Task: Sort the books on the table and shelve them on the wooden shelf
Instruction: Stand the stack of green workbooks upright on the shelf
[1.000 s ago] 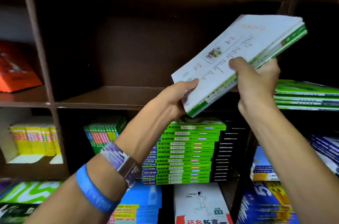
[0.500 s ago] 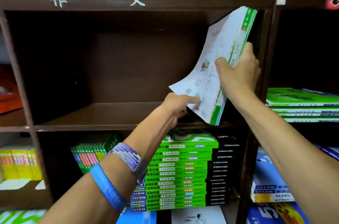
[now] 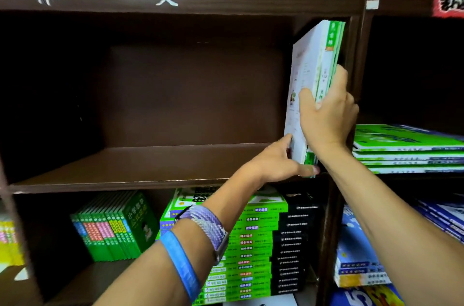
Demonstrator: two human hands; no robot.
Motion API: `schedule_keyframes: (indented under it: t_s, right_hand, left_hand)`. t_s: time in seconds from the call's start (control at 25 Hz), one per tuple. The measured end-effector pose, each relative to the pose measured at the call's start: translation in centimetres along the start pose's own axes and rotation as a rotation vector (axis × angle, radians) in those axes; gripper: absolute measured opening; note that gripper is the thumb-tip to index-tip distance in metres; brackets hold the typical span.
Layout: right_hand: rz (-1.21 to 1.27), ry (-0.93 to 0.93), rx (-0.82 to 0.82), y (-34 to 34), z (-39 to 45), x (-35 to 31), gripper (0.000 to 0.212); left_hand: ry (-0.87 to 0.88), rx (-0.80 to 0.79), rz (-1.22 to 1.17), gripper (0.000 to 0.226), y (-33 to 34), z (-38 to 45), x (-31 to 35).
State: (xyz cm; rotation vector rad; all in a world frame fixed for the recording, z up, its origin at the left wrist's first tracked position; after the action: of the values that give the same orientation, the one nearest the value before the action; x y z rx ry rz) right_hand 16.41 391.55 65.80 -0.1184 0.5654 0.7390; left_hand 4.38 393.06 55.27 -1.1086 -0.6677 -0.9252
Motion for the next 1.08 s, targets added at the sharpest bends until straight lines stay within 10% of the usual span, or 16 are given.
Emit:
schedule_keyframes:
  t_s: [0.36, 0.64, 1.08]
  right_hand:
    - [-0.080, -0.067, -0.090, 0.8, -0.3, -0.9, 0.078]
    - [-0.422, -0.334, -0.014, -1.4, -2.1, -0.9, 0.059]
    - [-0.157, -0.309, -0.098, -2.0, -5.5, 4.1, 0.035]
  left_hand:
    - [0.104, 0.205, 0.361, 0.068, -0.2, 0.2, 0.1]
    - [0.128, 0.249, 0.386, 0.068, -0.8, -0.1, 0.2]
    - [0.136, 0.336, 0.501, 0.068, -0.5, -0.2, 0.2]
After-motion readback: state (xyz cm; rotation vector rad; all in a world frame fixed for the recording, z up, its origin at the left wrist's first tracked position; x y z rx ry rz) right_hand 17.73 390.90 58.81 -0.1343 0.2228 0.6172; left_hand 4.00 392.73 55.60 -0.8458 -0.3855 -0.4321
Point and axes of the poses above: each hand's wrist, its own z-axis towards the middle knuckle, its own y-axis out of the palm, x = y × z, the point moved 8 cm from there along z, towards the middle knuckle, and after that the axes turned 9 degrees about x, right-handed, at the moved point
